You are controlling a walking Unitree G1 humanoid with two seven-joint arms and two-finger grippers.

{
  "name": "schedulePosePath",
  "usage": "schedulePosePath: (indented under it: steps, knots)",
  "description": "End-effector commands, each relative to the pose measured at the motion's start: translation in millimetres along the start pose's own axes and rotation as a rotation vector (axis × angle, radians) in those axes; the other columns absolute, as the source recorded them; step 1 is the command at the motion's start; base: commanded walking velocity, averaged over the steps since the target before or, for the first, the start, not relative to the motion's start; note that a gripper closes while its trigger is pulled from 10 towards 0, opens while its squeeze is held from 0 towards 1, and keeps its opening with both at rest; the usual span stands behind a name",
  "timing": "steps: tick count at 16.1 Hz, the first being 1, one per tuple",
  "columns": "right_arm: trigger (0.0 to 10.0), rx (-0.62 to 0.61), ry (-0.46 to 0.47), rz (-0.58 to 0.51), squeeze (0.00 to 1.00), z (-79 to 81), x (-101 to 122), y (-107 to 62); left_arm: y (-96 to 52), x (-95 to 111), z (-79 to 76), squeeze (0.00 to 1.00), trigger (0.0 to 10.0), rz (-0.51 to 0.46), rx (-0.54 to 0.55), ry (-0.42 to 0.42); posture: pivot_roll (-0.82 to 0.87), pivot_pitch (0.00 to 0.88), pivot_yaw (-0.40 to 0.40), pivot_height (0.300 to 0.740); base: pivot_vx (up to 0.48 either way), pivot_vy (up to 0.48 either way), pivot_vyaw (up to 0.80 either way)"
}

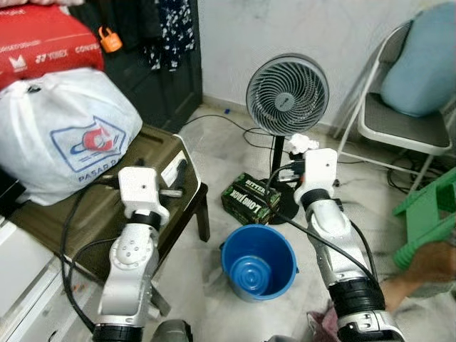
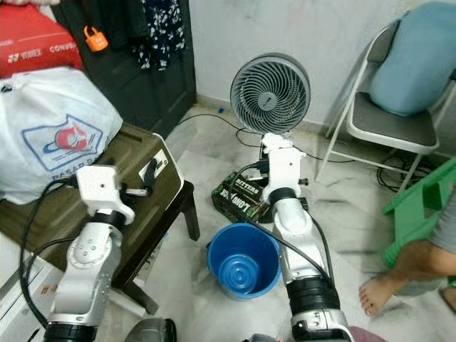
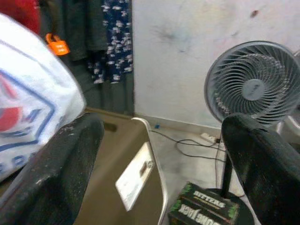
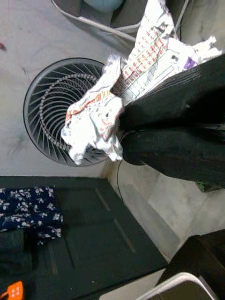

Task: Clean up the room

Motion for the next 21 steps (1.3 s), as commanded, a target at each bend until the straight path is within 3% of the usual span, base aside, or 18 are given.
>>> schedulePosePath:
  steps: [1, 6, 10, 16, 21]
  knots:
    - [10.0, -0.002, 0.009, 0.008, 0.0, 0.4, 1, 2.9, 1.3, 3, 0.3, 0.0, 10.0, -0.011, -0.002, -0.002, -0.03, 0.037, -0.007, 0.74, 0.266, 0.0, -0.41]
    - [10.0, -0.003, 0.014, 0.011, 0.0, 0.5, 0, 2.7, 1.0, 3, -1.4, 0.0, 10.0, -0.009, -0.02, -0.012, -0.03, 0.034, -0.004, 0.74, 0.288, 0.0, -0.8]
    - [10.0, -0.002, 0.012, 0.008, 0.0, 0.7, 0, 2.4, 0.6, 3, -1.6, 0.0, 10.0, -0.01, -0.02, -0.007, -0.03, 0.032, -0.005, 0.74, 0.349, 0.0, 0.0]
    - [10.0, -0.003, 0.002, 0.024, 0.0, 1.0, -3, 4.2, 1.2, 4, 4.4, 0.0, 10.0, -0.008, 0.013, 0.022, -0.02, 0.042, -0.008, 0.74, 0.0, 0.0, -0.11]
    - [10.0, -0.021, -0.004, 0.019, 0.0, -0.2, 2, 8.3, -13.8, 18, 16.3, 0.0, 10.0, -0.002, -0.024, 0.196, 0.0, 0.112, -0.022, 0.74, 0.0, 0.0, -0.32]
Point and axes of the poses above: a point about 5 cm out from each wrist's last joint towards the gripper, its own y axis pointing out of the wrist towards the gripper, its own x axis along the axis of the wrist's last joint, z = x × y, the point moved 5 cm from there along y, pointing out of the wrist towards the gripper, and after that the axes turned 9 degrees about -y, right-handed, at the moved point
